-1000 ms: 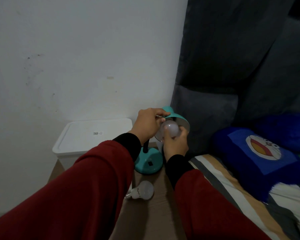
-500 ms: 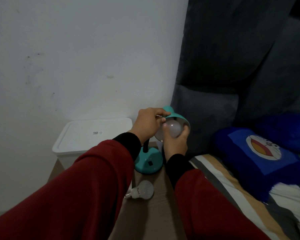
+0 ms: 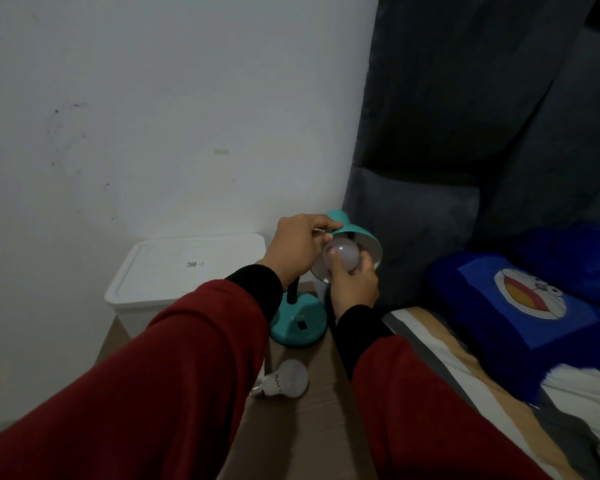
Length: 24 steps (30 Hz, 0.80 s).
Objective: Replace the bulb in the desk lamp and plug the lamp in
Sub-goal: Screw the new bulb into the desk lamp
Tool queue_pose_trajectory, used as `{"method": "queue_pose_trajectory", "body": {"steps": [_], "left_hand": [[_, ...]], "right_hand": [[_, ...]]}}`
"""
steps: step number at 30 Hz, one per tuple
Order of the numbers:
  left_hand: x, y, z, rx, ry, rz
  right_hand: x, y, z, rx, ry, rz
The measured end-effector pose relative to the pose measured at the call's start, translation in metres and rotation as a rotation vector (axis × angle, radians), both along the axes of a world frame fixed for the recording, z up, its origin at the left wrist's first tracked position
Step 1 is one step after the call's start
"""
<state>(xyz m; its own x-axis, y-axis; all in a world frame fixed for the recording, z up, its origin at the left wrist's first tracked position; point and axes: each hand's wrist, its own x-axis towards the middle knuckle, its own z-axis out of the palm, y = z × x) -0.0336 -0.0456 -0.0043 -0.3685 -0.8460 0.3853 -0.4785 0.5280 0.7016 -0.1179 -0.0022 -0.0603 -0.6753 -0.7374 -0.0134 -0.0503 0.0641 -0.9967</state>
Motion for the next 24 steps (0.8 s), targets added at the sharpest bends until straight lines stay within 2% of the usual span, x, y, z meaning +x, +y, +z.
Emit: {"method": "queue_pose_trajectory", "body": {"steps": [5, 13, 16, 19, 24], "left_hand": [[-0.002, 0.003, 0.001, 0.01, -0.003, -0.002], [0.01, 0.013, 0.003, 0.025, -0.121, 0.002], [0.02, 0.019, 0.003, 0.022, -0.228, 0.075], [0.034, 0.024, 0.007, 0.098, -0.36, 0.137], [0.069, 0.036, 0.011, 0.163, -0.678, 0.186]], "right_hand": [[-0.006, 0.0, 0.001, 0.044, -0.03, 0.055], [-0.022, 0.013, 0.022, 0.354, 0.308, 0.2], [-0.025, 0.022, 0.033, 0.488, 0.455, 0.262], [-0.024, 0.031, 0.04, 0.581, 0.583, 0.357], [-0.012, 0.044, 0.05, 0.758, 0.832, 0.531]]}}
